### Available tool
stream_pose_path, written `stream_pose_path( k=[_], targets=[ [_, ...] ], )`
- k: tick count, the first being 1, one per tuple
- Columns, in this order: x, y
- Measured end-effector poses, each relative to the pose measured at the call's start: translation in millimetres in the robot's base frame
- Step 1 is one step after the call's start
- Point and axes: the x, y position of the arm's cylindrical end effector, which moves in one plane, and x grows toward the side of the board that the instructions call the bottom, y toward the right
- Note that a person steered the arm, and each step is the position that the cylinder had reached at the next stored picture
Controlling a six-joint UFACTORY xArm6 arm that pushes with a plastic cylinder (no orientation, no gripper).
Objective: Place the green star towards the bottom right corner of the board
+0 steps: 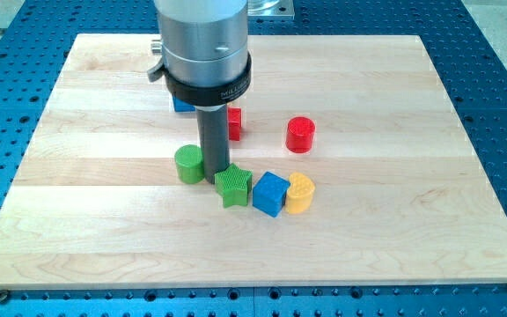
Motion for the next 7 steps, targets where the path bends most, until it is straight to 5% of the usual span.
stream_pose_path(
  k=[3, 7],
  targets=[
    [58, 19],
    [55, 89]
  ],
)
